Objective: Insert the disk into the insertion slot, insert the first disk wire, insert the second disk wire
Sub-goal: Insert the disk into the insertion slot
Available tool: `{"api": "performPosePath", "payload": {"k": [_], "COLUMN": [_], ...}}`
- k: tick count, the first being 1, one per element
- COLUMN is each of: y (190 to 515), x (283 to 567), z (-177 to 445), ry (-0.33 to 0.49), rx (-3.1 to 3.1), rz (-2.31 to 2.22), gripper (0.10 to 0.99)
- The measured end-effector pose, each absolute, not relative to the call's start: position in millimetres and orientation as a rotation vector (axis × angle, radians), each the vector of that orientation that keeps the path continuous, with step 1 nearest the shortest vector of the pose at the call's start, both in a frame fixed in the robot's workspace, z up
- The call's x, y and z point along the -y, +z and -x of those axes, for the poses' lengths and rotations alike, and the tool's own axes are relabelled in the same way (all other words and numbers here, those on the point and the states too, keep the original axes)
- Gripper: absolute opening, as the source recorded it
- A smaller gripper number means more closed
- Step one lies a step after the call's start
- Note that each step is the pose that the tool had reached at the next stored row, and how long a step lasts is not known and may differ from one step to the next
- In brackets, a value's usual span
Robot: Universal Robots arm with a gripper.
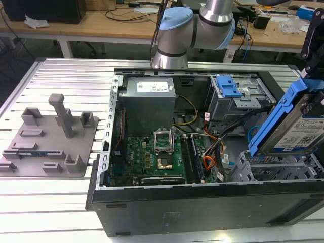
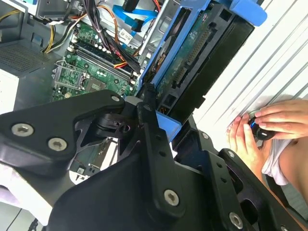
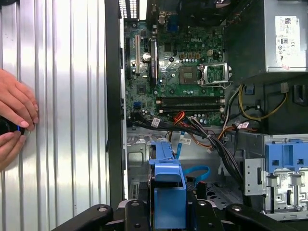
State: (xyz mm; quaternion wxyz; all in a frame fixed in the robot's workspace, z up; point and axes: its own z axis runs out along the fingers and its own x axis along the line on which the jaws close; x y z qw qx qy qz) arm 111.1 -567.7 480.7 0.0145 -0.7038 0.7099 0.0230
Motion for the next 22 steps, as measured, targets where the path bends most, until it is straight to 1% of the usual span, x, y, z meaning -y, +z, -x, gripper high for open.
{"api": "performPosePath", "payload": {"k": [7, 12, 22], "y": [480.0, 478.0, 473.6], "x": [565.8, 557.7, 556.4], "z": [-114.8, -115.5, -118.0], "ry": [0.071, 0.072, 0.071], "rx": [-2.21, -2.21, -2.21], "rz": [2.191, 2.191, 2.191], "gripper": [0.365, 0.365, 0.365]}}
